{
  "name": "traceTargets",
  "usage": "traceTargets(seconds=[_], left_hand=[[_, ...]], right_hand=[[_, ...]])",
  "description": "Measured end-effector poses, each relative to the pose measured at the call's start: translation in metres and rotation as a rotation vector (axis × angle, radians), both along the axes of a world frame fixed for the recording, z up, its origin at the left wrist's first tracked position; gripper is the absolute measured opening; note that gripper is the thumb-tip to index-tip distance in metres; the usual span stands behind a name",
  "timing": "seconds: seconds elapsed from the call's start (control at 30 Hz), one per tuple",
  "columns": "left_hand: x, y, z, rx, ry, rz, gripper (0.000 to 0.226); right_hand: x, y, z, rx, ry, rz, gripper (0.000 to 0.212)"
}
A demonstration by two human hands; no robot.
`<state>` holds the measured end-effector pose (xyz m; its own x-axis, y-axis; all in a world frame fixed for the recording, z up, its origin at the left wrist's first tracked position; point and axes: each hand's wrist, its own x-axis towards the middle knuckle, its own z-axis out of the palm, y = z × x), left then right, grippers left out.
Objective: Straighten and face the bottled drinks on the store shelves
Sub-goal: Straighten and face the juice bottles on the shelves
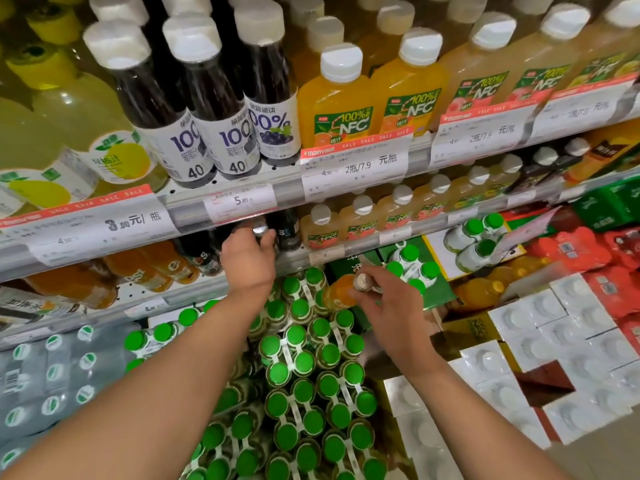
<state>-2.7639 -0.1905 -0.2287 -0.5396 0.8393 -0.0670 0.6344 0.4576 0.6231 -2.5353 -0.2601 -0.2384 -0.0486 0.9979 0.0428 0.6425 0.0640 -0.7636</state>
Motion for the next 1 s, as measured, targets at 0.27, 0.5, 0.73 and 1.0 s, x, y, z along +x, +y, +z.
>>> traceTargets(seconds=[0.27, 0.5, 0.73, 1.0], left_hand=[[-0.011, 0.019, 0.012, -0.055, 0.112, -0.041, 0.038], [-0.017, 0.017, 0.018, -0.096, 0.192, -0.124, 0.033], [-0.036, -0.019, 0.014, 0.002, 0.077, -0.192, 0.030], [-0.100, -0.112, -0.016, 0.014, -0.086, -0.221, 0.025]], right_hand=[[-0.004, -0.001, -0.002, 0.038, -0.039, 0.033, 0.028], [-0.010, -0.005, -0.002, 0.017, -0.048, 0.059, 0.025], [-0.028, -0.004, 0.001, 0.013, -0.041, 0.094, 0.027], [-0.069, -0.006, 0.002, 0.001, -0.034, 0.157, 0.028]])
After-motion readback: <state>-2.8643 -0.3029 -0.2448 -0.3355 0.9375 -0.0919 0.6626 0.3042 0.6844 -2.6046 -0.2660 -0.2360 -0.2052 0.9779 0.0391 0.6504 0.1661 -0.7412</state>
